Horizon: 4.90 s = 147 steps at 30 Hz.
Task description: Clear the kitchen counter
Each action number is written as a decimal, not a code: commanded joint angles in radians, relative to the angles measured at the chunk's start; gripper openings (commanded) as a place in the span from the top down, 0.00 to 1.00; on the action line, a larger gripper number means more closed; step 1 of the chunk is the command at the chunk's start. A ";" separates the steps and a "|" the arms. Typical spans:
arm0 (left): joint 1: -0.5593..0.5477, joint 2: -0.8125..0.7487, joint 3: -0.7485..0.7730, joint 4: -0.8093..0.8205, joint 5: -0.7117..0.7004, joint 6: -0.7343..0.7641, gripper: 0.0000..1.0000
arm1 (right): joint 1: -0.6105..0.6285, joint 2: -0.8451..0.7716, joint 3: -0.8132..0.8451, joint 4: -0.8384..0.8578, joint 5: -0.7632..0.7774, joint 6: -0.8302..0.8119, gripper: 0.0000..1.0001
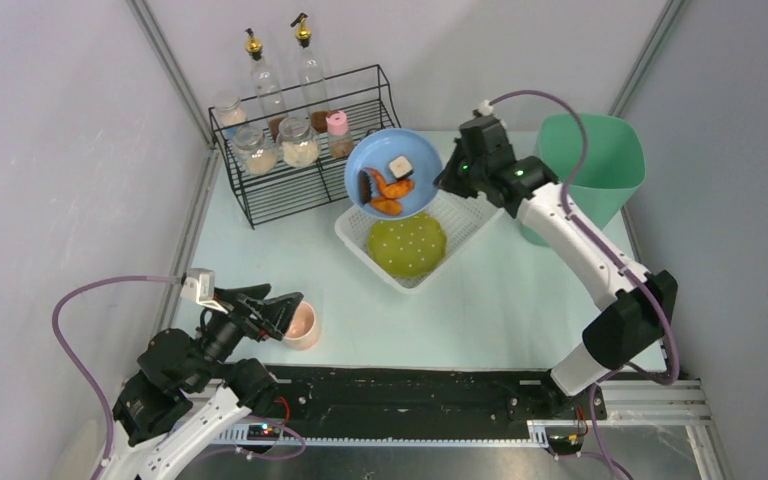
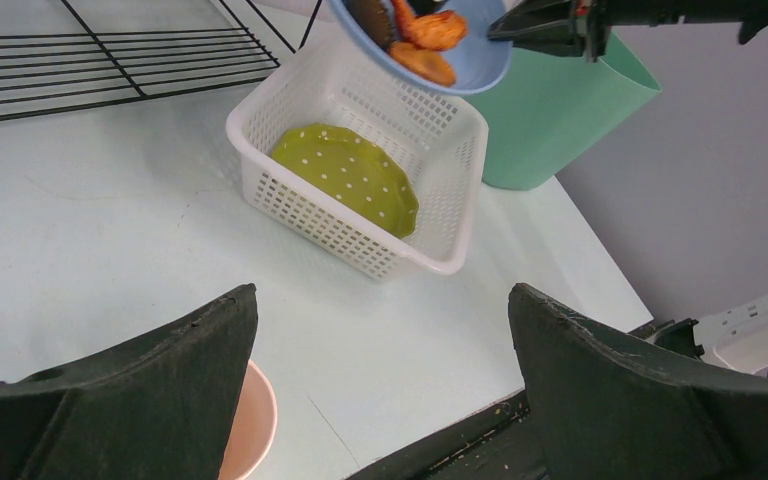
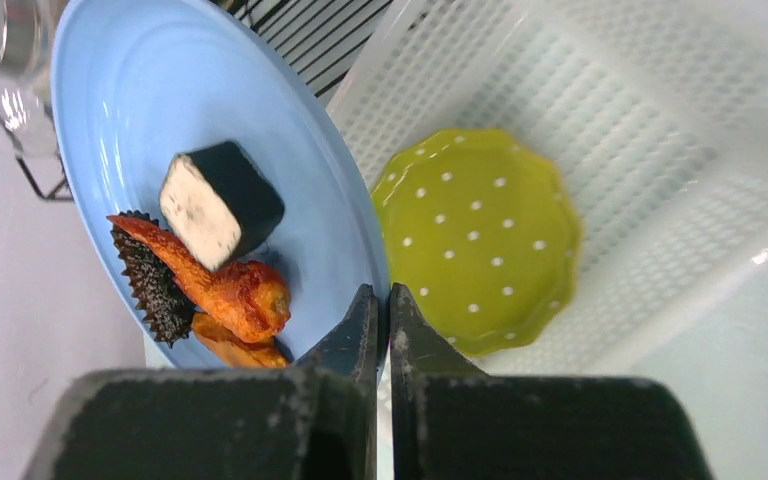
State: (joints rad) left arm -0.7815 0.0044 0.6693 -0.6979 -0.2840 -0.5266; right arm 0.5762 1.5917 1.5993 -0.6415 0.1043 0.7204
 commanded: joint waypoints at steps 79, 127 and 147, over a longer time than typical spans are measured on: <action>-0.003 -0.170 -0.002 0.019 0.022 -0.007 0.02 | -0.585 -0.191 -0.038 0.423 0.795 -0.807 1.00; -0.003 -0.172 0.000 0.021 0.032 -0.006 0.02 | -0.303 -0.175 -0.411 1.680 0.787 -2.059 1.00; -0.003 -0.151 -0.001 0.020 0.016 -0.008 0.02 | 0.062 -0.271 -0.222 1.302 0.804 -1.712 1.00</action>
State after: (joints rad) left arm -0.7815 0.0044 0.6693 -0.6979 -0.2592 -0.5262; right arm 0.5896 1.3796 1.2972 0.8322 0.9081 -1.2160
